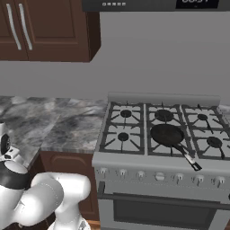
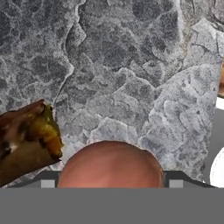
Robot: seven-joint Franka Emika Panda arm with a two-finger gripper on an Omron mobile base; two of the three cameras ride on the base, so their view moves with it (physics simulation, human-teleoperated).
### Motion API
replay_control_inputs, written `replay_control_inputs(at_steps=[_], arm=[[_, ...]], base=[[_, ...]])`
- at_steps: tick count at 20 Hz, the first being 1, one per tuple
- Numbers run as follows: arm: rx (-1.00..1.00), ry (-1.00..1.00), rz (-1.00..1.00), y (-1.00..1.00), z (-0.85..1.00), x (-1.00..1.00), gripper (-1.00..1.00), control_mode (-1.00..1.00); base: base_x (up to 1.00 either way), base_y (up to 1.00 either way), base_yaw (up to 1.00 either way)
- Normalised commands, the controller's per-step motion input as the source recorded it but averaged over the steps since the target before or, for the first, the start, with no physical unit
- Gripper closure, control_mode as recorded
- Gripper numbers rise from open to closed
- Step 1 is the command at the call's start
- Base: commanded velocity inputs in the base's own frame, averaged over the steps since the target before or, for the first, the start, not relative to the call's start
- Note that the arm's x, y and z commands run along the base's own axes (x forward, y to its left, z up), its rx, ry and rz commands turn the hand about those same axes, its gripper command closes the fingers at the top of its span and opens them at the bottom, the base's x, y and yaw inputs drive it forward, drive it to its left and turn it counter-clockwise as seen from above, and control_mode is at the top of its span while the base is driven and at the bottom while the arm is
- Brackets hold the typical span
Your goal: Put the onion and sweet potato in the pan. Then turn on the front center burner and set the heat to medium.
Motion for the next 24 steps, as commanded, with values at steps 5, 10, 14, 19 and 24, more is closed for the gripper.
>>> replay_control_inputs(at_steps=[5,10,14,19,24], arm=[[-0.02,0.15,0.0,-0.69,0.51,0.23,1.0,-1.0],[-0.02,0.19,0.0,-0.94,0.64,0.78,1.0,-1.0],[0.0,0.18,0.0,-0.91,0.52,0.87,1.0,-1.0],[0.0,0.16,0.0,-0.73,0.4,0.92,1.0,-1.0],[0.0,0.16,0.0,-0.8,0.32,0.88,1.0,-1.0]], base=[[0.0,0.0,0.0],[0.0,0.0,0.0],[0.0,0.0,0.0],[0.0,0.0,0.0],[0.0,0.0,0.0]])
